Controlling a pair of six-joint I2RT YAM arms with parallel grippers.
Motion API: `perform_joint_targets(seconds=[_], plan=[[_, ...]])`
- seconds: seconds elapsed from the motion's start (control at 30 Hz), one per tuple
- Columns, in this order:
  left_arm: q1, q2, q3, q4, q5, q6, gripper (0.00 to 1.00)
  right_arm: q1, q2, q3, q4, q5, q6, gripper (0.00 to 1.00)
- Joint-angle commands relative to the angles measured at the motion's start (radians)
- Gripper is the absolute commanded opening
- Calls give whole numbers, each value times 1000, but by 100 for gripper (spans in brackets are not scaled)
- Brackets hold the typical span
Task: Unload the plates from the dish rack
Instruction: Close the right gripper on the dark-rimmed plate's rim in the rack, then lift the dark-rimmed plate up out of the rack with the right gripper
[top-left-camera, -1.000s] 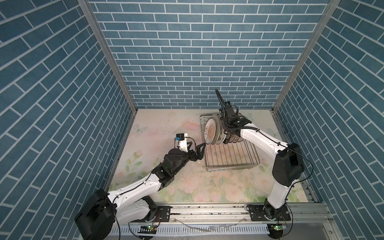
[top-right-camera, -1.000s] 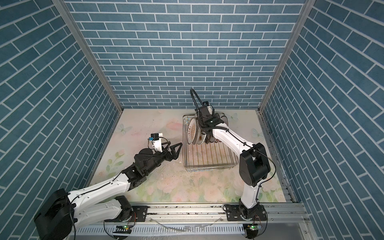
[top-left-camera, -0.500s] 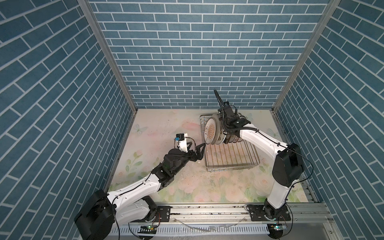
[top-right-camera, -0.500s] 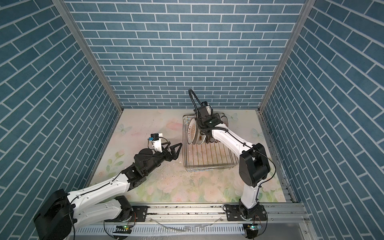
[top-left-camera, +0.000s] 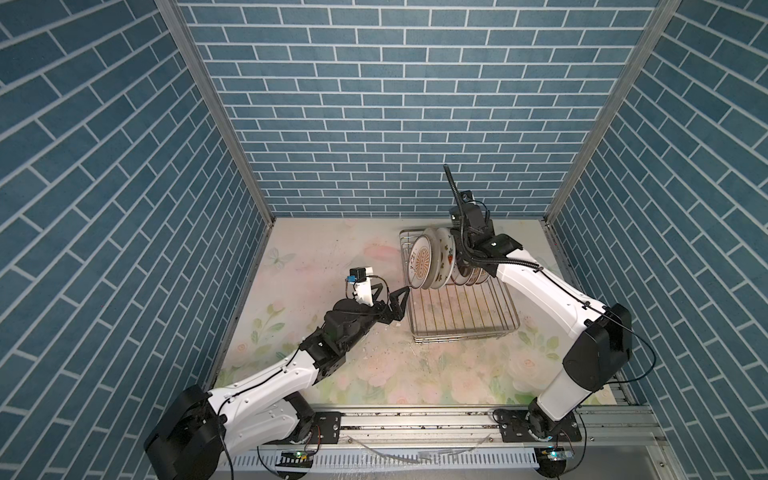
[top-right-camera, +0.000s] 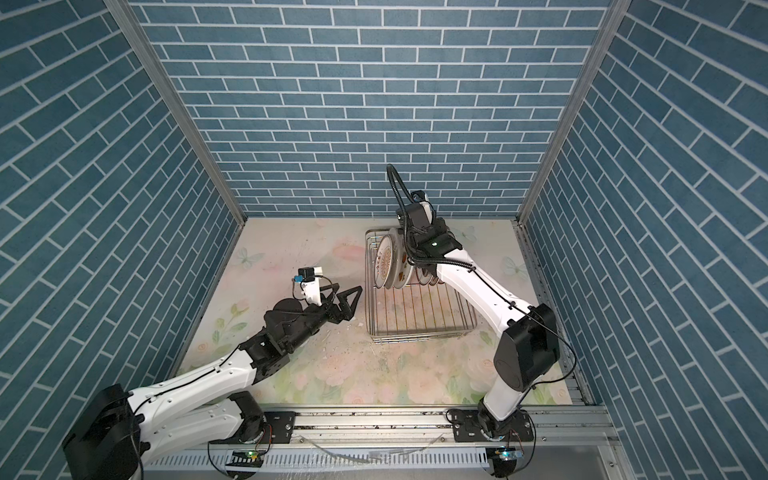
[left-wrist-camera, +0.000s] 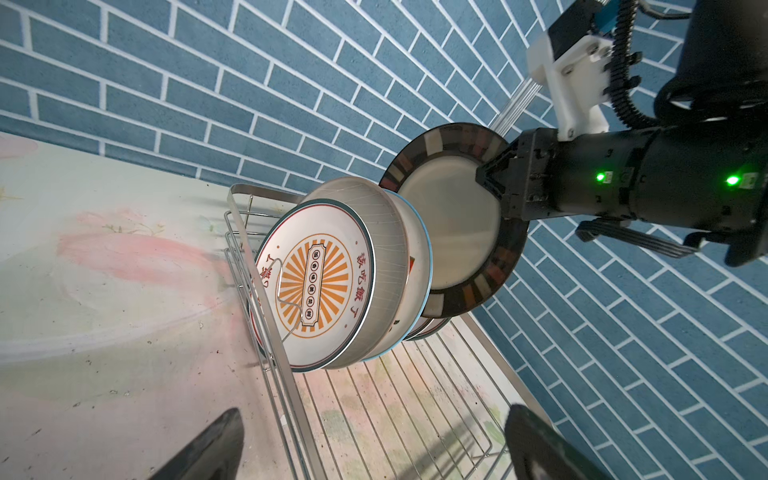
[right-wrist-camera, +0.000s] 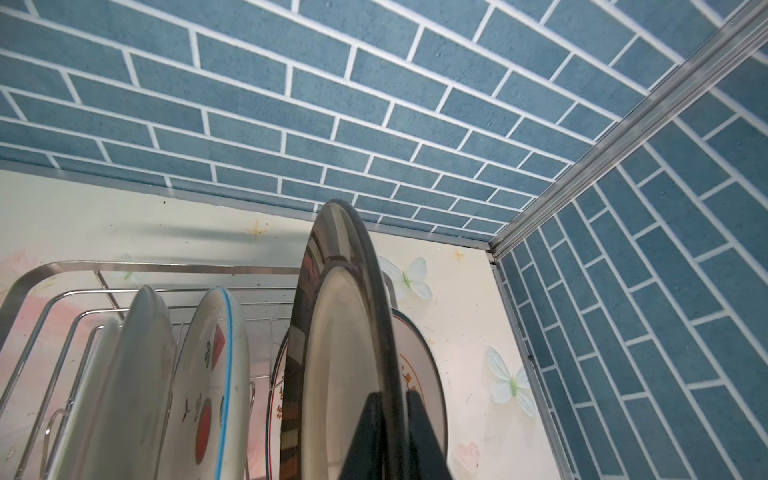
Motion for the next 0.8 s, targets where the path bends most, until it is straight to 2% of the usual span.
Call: perform_joint_targets(seconds=[0.0,0.47,0.6,0.77], plan=[[-5,-12,-9,3,1,4,100,1,-74,6,96,85,-42,0],[-5,-23,-23,58,52,11,100,59,-281,-120,196,109,-104,0],[-5,-25,-23,69,66,5,100,76,-361,-140,140,81,-70,0],[-5,-30,-19,77,85,16,100,100,-456,-194,153,91,-82,0]])
